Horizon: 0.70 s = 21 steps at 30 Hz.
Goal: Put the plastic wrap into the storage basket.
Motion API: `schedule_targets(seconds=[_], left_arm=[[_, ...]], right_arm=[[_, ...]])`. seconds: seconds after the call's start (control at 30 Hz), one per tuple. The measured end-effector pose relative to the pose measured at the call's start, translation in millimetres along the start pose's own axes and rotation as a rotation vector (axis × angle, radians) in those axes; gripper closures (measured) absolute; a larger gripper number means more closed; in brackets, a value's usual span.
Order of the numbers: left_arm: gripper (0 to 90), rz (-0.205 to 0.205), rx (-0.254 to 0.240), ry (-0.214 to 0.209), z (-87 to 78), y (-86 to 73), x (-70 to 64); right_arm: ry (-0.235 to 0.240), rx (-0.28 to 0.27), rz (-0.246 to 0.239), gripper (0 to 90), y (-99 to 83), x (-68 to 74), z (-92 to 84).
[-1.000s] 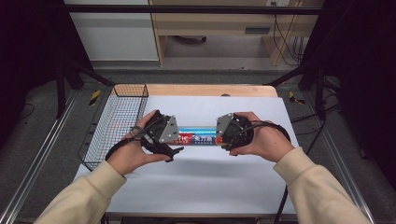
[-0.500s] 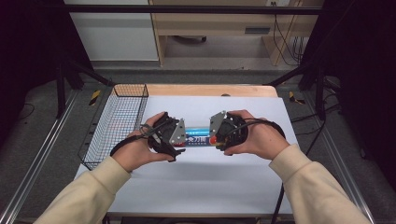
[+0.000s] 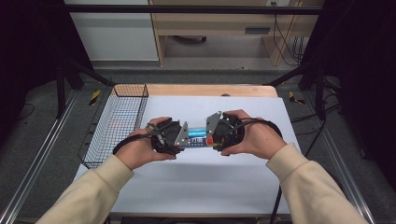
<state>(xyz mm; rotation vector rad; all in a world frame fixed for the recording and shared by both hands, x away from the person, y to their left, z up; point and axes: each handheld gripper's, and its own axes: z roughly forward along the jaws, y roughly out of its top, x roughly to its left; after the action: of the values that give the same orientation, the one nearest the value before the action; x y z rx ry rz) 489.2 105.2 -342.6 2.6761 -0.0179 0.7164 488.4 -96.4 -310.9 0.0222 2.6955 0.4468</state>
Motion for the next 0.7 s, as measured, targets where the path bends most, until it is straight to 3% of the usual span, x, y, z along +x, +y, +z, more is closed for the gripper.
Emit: schedule_targets(seconds=[0.23, 0.37, 0.4, 0.43, 0.47, 0.5, 0.53, 0.57, 0.6, 0.63, 0.67, 0.7], left_arm=[[30.3, -0.001, -0.004, 0.023, -1.5, -2.7, -6.1], [30.4, -0.003, 0.004, 0.035, -1.6, -5.6, -7.9], [30.4, -0.010, 0.011, 0.031, -1.8, -6.0, -7.9], [30.4, -0.015, 0.014, 0.035, -1.7, -7.0, -7.7], [30.5, -0.026, 0.022, 0.038, -2.3, -8.9, -7.1], [30.5, -0.039, 0.013, 0.039, -1.9, -10.8, -6.9], [30.5, -0.069, 0.011, 0.044, -3.3, -16.3, -5.6], [30.5, -0.069, 0.011, 0.044, -3.3, -16.3, -5.6], [30.5, -0.083, 0.005, 0.047, -3.9, -19.5, -4.4], [30.5, -0.085, 0.006, 0.060, -5.0, -22.4, -4.0], [30.4, -0.076, 0.004, 0.058, -7.2, -24.1, -4.2], [30.2, -0.076, 0.007, 0.060, -8.3, -23.6, -5.3]], right_arm=[[0.012, -0.021, -0.008, 30.2, -1.2, 0.5, 4.6], [-0.009, -0.032, -0.029, 29.9, -1.3, 3.2, 9.0], [-0.010, -0.038, -0.028, 15.3, -2.1, 3.1, 10.7], [-0.010, -0.038, -0.028, 15.3, -2.1, 3.1, 10.7], [-0.020, -0.029, -0.024, 9.0, -3.0, 3.1, 10.6], [-0.056, -0.027, -0.022, 9.5, -6.0, 3.8, 8.3], [-0.115, -0.041, 0.007, 6.8, -13.8, 5.0, 2.4], [-0.146, -0.044, 0.032, 5.2, -19.9, 5.6, -1.0], [-0.172, -0.042, 0.067, 5.6, -26.7, 6.2, -4.4], [-0.172, -0.042, 0.067, 5.6, -26.7, 6.2, -4.4], [-0.200, -0.077, 0.084, 12.5, -34.3, 6.7, -7.8], [-0.240, -0.165, 0.101, 16.5, -43.9, 11.2, -13.3]])
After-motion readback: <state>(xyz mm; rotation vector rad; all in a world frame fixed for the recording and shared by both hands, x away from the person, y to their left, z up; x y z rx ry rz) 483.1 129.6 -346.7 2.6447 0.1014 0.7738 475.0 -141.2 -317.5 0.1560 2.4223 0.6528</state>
